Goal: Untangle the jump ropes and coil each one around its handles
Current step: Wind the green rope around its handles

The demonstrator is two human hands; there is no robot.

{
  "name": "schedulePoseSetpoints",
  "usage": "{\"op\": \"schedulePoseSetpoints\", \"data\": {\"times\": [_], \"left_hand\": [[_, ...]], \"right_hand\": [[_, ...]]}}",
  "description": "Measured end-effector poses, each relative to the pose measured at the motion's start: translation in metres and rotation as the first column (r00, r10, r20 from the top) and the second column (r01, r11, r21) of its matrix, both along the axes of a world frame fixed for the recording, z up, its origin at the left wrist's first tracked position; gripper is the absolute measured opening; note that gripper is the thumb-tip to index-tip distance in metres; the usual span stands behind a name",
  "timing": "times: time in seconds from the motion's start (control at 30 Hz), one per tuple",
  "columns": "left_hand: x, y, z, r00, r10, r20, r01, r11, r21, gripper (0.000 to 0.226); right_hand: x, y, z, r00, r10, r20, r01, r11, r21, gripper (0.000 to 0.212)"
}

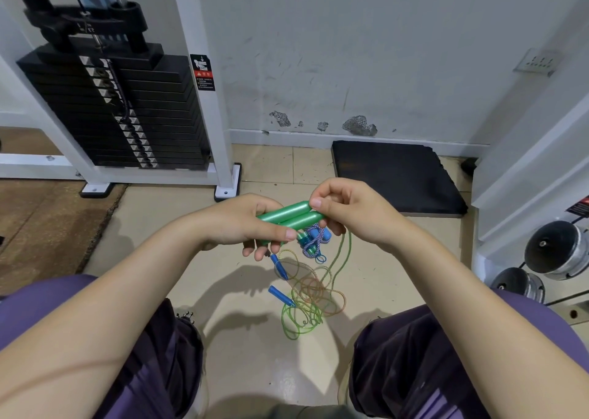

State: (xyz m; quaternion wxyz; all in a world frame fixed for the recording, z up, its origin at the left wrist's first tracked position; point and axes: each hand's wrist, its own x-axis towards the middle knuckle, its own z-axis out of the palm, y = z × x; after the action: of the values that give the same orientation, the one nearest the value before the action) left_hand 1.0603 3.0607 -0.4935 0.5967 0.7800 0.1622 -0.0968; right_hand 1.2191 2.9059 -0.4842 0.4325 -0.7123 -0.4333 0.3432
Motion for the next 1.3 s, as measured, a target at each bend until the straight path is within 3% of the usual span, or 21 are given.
{"op": "schedulePoseSetpoints", "data": {"times": [0.17,0.33,0.43,0.5,0.57,0.7,0.8,0.93,0.97,1.03,1.1,1.23,1.3], "left_hand": [[0.000,0.001,-0.001,1.000,-0.022,-0.002,0.022,1.000,-0.012,0.024],[-0.001,0.005,-0.005,0.999,-0.042,0.013,0.043,0.998,-0.042,0.051],[-0.001,0.006,-0.005,0.998,-0.038,0.048,0.041,0.997,-0.064,0.036],[0.000,0.006,-0.005,0.995,0.014,0.097,-0.005,0.995,-0.098,0.032],[0.003,0.009,-0.004,0.969,0.182,0.169,-0.151,0.971,-0.185,0.033],[0.005,0.019,0.001,0.794,0.551,0.258,-0.455,0.819,-0.349,0.031],[0.005,0.017,0.002,0.795,0.547,0.263,-0.494,0.835,-0.242,0.030],[0.005,0.012,-0.005,0.874,0.436,0.215,-0.447,0.894,0.007,0.031],[0.006,0.012,-0.006,0.874,0.436,0.215,-0.452,0.892,0.027,0.032],[0.006,0.013,-0.007,0.844,0.481,0.238,-0.494,0.869,-0.004,0.032],[0.006,0.015,-0.005,0.791,0.554,0.258,-0.553,0.829,-0.084,0.032],[0.008,0.012,-0.004,0.733,0.636,0.239,-0.597,0.771,-0.221,0.032],[0.008,0.011,-0.004,0.720,0.655,0.229,-0.606,0.754,-0.253,0.032]], "right_hand": [[0.003,-0.001,0.001,1.000,0.000,-0.024,0.000,1.000,0.008,0.011],[0.004,-0.003,0.002,0.999,-0.005,-0.048,0.006,1.000,0.020,0.011],[0.003,-0.002,0.003,0.996,-0.013,-0.084,0.016,0.999,0.041,0.015],[0.003,-0.001,0.003,0.986,-0.045,-0.158,0.056,0.996,0.067,0.023],[0.006,0.000,0.003,0.976,-0.103,-0.190,0.121,0.989,0.089,0.025],[0.013,0.001,-0.001,0.967,-0.237,-0.097,0.247,0.962,0.119,0.013],[0.012,0.003,-0.006,0.968,-0.244,0.050,0.241,0.968,0.068,0.009],[0.005,0.001,-0.007,0.946,-0.062,0.318,0.091,0.993,-0.076,0.003],[0.003,0.002,-0.008,0.932,-0.032,0.360,0.073,0.992,-0.099,0.010],[0.002,0.003,-0.010,0.921,-0.038,0.388,0.089,0.990,-0.113,0.032],[0.005,0.004,-0.010,0.918,-0.112,0.379,0.150,0.986,-0.073,0.040],[0.011,0.005,-0.009,0.909,-0.217,0.356,0.199,0.976,0.087,0.014],[0.011,0.006,-0.009,0.895,-0.251,0.369,0.219,0.967,0.127,0.012]]}}
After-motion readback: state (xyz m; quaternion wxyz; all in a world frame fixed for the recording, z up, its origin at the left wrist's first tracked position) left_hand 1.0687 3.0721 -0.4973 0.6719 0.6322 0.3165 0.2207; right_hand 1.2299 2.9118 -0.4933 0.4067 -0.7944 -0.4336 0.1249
